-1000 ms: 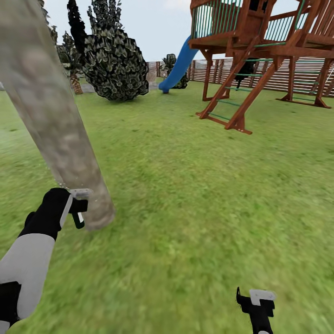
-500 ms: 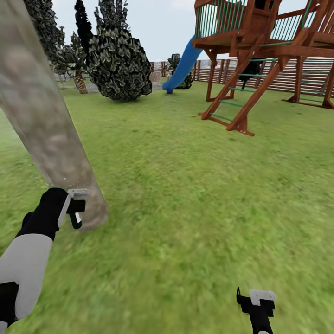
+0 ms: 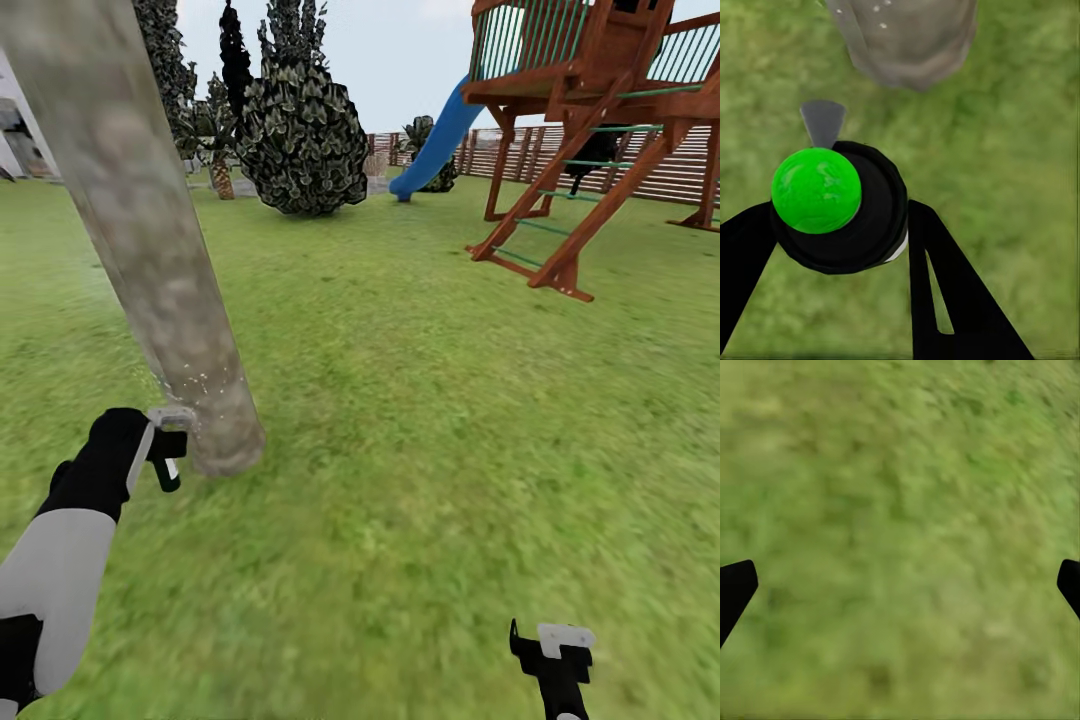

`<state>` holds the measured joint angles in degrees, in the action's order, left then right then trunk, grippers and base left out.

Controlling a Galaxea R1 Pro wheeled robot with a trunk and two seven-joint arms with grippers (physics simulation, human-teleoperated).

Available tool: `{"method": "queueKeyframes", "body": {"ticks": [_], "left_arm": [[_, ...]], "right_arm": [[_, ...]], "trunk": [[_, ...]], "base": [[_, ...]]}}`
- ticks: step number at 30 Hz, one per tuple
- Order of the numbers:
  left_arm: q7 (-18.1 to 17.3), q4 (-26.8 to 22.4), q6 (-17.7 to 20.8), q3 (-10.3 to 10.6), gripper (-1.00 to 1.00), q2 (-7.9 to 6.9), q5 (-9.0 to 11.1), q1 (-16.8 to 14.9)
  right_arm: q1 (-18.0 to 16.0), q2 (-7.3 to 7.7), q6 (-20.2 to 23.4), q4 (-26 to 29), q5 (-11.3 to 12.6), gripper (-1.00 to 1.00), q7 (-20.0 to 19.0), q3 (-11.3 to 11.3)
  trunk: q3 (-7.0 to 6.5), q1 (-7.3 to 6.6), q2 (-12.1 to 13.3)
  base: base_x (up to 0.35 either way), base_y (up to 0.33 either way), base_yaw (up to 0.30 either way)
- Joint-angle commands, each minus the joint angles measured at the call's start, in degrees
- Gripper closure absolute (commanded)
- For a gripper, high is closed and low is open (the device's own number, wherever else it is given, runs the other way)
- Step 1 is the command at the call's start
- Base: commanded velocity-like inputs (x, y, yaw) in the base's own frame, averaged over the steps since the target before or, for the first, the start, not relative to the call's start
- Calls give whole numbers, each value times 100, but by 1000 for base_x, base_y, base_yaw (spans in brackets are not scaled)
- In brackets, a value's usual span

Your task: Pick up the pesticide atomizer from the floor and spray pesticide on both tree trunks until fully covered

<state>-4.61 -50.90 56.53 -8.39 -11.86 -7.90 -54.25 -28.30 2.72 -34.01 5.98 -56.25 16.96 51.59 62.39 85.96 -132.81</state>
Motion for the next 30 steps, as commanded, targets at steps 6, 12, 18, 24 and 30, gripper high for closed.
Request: {"method": "queueKeyframes", "body": {"ticks": [6, 12, 18, 24, 30], "left_arm": [[73, 12, -497, -5, 100, -18, -61, 385], [75, 41, -503, -10, 100, -27, -62, 391], [75, 54, -529, -115, 100, -128, -62, 755], [103, 45, -529, -119, 100, -116, -62, 767], [117, 83, -538, -111, 100, -109, -63, 905]], "right_arm": [[0, -5, 0, 2, 0, -100, 0, 0], [0, -7, 0, 0, 0, -100, 0, 0], [0, -9, 0, 0, 0, -100, 0, 0], [0, -9, 0, 0, 0, -100, 0, 0], [0, -9, 0, 0, 0, -100, 0, 0]], "trunk": [[0, 0, 0], [0, 0, 0], [0, 0, 0], [0, 0, 0], [0, 0, 0]], "base": [[115, -152, 2], [199, -217, 0], [58, -266, 8], [242, -185, 243], [261, -159, 277]]}}
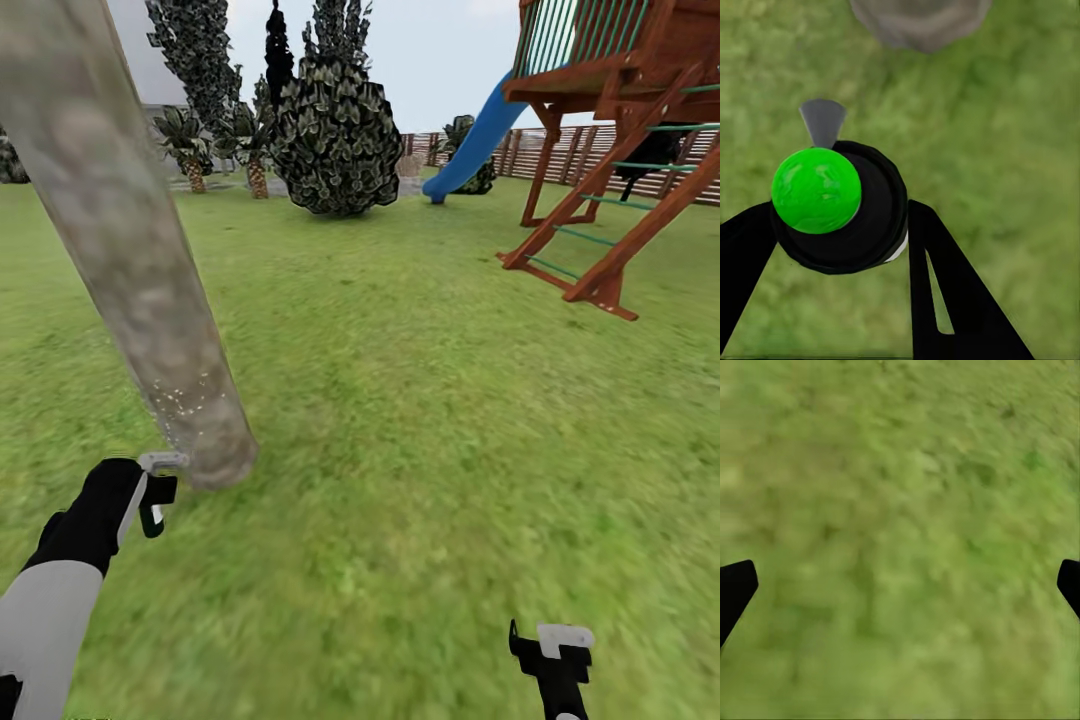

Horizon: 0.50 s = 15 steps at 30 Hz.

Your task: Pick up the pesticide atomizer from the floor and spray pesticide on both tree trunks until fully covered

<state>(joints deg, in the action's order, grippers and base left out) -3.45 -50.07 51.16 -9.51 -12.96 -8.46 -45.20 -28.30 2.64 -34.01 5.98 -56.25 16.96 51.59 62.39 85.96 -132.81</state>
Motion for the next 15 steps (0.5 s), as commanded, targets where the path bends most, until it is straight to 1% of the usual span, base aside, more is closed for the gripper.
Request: {"method": "queueKeyframes", "body": {"ticks": [1, 4, 5, 8, 10, 12, 13, 15], "left_arm": [[20, 3, -1, 1, 100, 2, -6, 7], [36, 20, -40, -6, 100, -4, -13, 72], [69, 95, -390, 5, 100, 26, -8, 126], [259, 634, -883, -12, 100, 84, 29, 135], [301, 882, -1109, -34, 100, 91, 44, 135], [312, 923, -1179, -27, 100, 104, 70, 141], [314, 928, -1250, -26, 100, 125, 71, 142], [321, 1026, -1507, -18, 100, 226, 61, 153]], "right_arm": [[0, 0, 0, 0, 0, -100, 0, 0], [0, 0, 0, 0, 0, -100, 0, -1], [0, 0, 0, 0, 0, -100, 0, 0], [0, -8, 0, 1, -2, -100, 0, -5], [0, -20, 0, 0, -14, -100, 0, -8], [0, -25, 0, -6, -17, -100, 0, -9], [0, -25, 0, -7, -17, -100, 0, -9], [0, -26, 0, -8, -17, -100, 0, -9]], "trunk": [[0, 0, 0], [0, 0, 0], [0, 0, 0], [0, 0, 0], [2, 0, 0], [10, 0, 0], [15, 0, 0], [25, 0, 0]], "base": [[117, -243, 277], [20, -267, 79], [40, -272, 5], [110, -265, 2], [178, -241, 45], [201, -230, 168], [206, -228, 201], [223, -211, 216]]}}
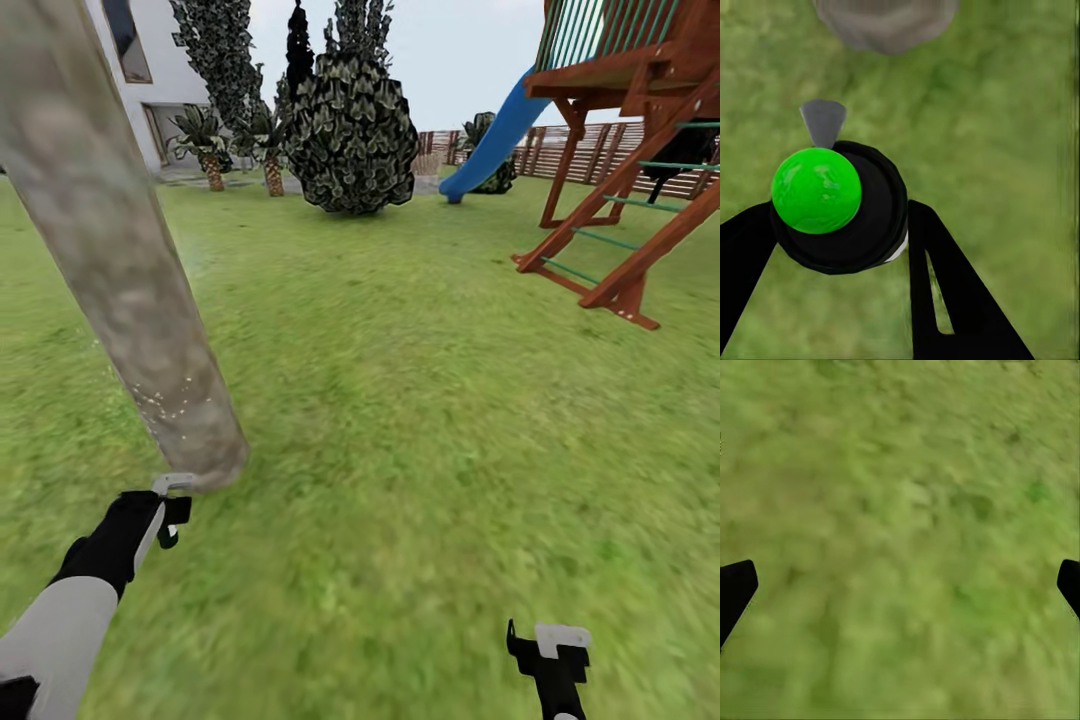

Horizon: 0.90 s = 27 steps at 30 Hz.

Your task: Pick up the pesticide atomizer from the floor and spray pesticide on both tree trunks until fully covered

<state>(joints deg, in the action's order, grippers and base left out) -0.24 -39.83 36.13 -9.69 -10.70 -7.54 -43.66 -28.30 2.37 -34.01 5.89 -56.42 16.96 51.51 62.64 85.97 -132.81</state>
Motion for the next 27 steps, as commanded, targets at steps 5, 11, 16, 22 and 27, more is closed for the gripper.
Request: {"method": "queueKeyframes", "body": {"ticks": [5, 11, 16, 22, 27], "left_arm": [[2, 293, -100, -15, 100, 3, -46, 15], [-2, 296, -114, -261, 100, -46, -60, 20], [-3, 300, -115, -279, 100, -57, -68, 24], [-3, 300, -115, -280, 100, -87, -67, 24], [-3, 244, -115, -271, 100, -67, -46, 24]], "right_arm": [[0, 17, 0, 0, 0, -100, 0, -1], [0, 17, 0, 0, 0, -100, 0, 8], [0, 17, 0, 0, 0, -100, 5, 8], [0, 17, 0, 6, 0, -100, 2, 8], [0, 17, 0, 4, 0, -100, 1, 8]], "trunk": [[4, 0, 0], [4, 0, 0], [4, 0, 0], [4, 0, 0], [4, 0, 0]], "base": [[244, -187, 38], [278, -165, 1], [281, -157, 193], [281, -157, 276], [140, -221, 276]]}}
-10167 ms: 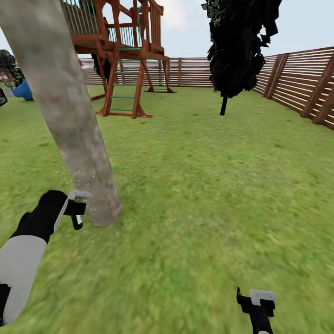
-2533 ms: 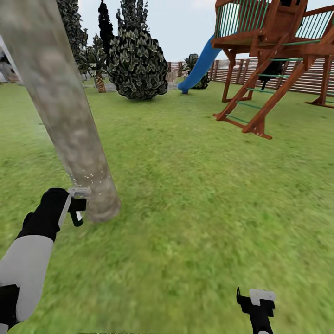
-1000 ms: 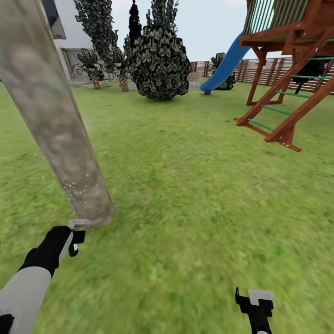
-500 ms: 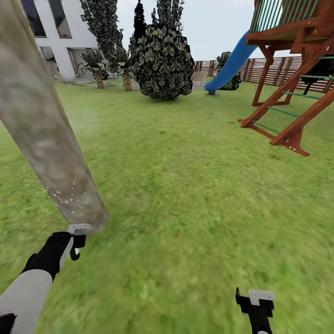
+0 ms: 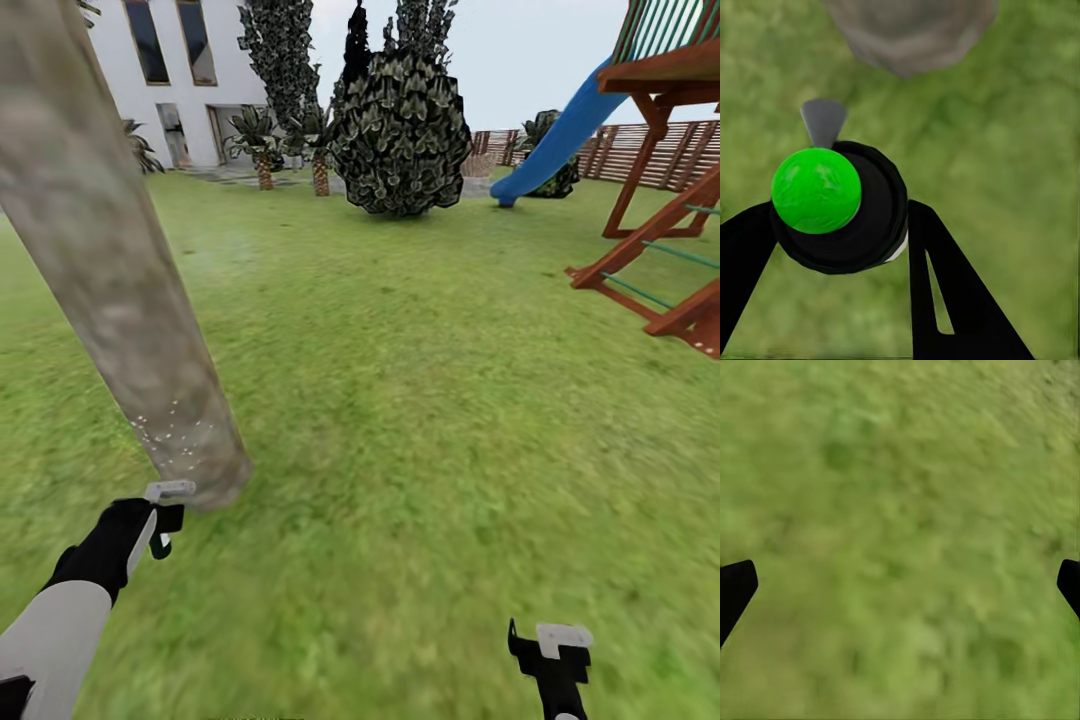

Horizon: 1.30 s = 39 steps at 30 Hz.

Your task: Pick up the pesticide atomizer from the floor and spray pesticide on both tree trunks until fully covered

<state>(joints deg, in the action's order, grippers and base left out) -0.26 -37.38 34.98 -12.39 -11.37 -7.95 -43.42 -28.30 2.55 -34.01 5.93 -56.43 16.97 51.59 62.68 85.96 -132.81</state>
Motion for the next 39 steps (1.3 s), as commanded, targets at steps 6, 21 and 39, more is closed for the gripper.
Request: {"method": "queueKeyframes", "body": {"ticks": [6, 21, 39], "left_arm": [[0, -17, 0, 0, 100, 44, 4, 0], [0, -15, 0, 3, 100, 65, 4, 0], [0, -15, 0, 0, 100, 65, -4, 0]], "right_arm": [[0, 0, 0, -4, 0, -100, -1, 0], [0, 0, 0, -4, 0, -100, -1, -2], [0, 0, 0, -4, 0, -100, -1, -9]], "trunk": [[0, 0, 0], [0, 0, 0], [0, 0, 0]], "base": [[23, -276, 273], [167, -242, 21], [136, -251, 230]]}}
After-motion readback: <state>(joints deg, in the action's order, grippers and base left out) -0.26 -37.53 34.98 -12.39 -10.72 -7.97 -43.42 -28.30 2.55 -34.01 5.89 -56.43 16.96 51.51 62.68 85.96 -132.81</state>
